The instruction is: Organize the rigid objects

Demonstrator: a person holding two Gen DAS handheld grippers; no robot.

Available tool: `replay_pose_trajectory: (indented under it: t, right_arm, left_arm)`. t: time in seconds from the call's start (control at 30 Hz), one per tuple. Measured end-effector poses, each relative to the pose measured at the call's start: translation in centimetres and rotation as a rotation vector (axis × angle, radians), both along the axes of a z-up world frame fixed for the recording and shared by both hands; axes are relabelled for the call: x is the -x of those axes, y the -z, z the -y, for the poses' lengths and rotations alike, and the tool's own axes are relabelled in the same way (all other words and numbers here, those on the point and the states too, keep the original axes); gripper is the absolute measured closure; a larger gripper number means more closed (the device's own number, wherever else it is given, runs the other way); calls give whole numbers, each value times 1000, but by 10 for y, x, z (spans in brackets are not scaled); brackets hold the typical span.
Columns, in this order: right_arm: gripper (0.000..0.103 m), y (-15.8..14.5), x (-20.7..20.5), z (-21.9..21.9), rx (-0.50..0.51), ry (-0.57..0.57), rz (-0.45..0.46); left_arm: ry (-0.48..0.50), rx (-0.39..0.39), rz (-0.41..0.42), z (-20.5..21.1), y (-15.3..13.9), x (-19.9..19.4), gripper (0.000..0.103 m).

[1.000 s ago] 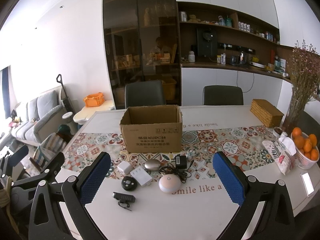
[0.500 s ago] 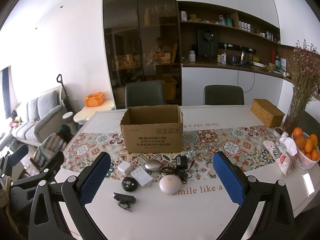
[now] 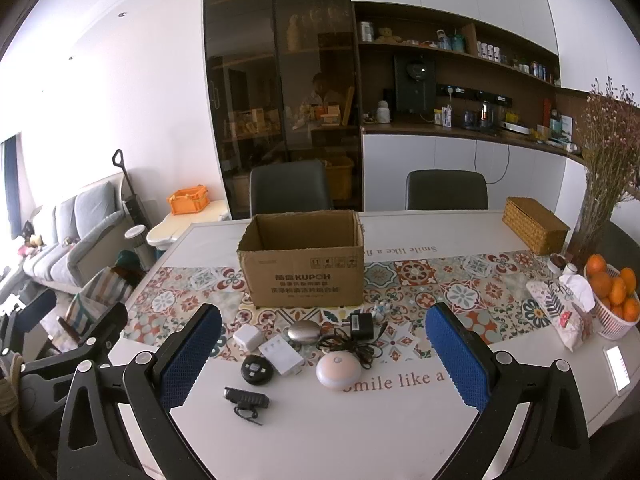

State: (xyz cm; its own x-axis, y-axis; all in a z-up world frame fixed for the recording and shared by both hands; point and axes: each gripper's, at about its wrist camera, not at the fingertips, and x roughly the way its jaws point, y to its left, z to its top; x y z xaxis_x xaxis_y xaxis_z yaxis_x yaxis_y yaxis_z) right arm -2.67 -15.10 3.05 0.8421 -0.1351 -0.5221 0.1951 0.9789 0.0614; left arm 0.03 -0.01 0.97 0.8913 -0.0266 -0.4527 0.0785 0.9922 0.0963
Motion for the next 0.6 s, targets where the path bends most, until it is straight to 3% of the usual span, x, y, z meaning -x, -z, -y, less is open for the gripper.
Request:
replay_pose_trajectory:
  t: [0.6]
  right_arm:
    - [1, 1, 0, 1, -2, 0, 0]
  left_arm:
    - [0, -1, 6, 3, -2, -1, 0]
